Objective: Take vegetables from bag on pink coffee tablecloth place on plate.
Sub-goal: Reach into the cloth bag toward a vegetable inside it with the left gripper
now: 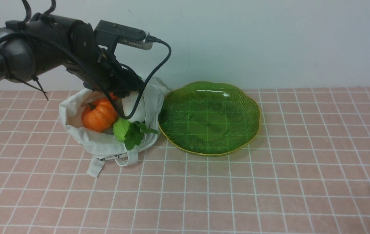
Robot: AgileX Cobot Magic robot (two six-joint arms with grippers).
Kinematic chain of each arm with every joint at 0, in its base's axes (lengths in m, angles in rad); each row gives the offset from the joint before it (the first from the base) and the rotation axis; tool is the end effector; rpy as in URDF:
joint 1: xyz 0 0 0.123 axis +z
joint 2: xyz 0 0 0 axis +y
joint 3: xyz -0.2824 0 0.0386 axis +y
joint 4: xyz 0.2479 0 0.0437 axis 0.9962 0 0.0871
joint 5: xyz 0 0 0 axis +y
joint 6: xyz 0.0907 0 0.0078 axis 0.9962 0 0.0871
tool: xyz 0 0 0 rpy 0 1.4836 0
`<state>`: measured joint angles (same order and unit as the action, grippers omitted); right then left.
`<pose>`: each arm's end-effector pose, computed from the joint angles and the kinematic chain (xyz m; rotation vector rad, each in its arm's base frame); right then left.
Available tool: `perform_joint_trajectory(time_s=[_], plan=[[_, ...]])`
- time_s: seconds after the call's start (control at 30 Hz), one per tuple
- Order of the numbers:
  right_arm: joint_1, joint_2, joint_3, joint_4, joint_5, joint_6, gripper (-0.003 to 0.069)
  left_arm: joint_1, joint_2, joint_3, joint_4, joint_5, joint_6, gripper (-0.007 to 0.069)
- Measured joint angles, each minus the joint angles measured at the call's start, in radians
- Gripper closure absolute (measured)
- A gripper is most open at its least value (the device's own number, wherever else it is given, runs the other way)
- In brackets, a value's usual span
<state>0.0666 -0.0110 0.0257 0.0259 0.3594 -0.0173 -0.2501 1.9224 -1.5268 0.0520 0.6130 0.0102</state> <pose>0.0528 0.0044 0.1727 -0.0617 1.8570 0.0595 0.4212 -0.1048 0.2471 0.3634 2.4649 -0.0456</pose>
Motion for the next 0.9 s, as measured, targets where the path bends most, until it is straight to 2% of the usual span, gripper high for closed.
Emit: perform_joint_trajectory(time_s=[0.43, 0.57, 0.8, 0.9], plan=[[0.0, 0.0, 0.0, 0.0, 0.0, 0.0, 0.0675, 0.0, 0.056, 0.0, 0.022, -0.117, -0.034, 0.0257], [0.0, 0.0, 0.0, 0.0, 0.0, 0.0, 0.0675, 0.0, 0.055, 0.0, 0.024, -0.121, -0.049, 0.021], [0.0, 0.0, 0.0, 0.0, 0.0, 0.0, 0.0675, 0.031, 0.048, 0.0, 0.051, -0.141, -0.053, 0.0062], [0.0, 0.0, 0.0, 0.0, 0.0, 0.0, 0.0675, 0.04, 0.057, 0.0, 0.055, -0.18, -0.054, 0.0028]])
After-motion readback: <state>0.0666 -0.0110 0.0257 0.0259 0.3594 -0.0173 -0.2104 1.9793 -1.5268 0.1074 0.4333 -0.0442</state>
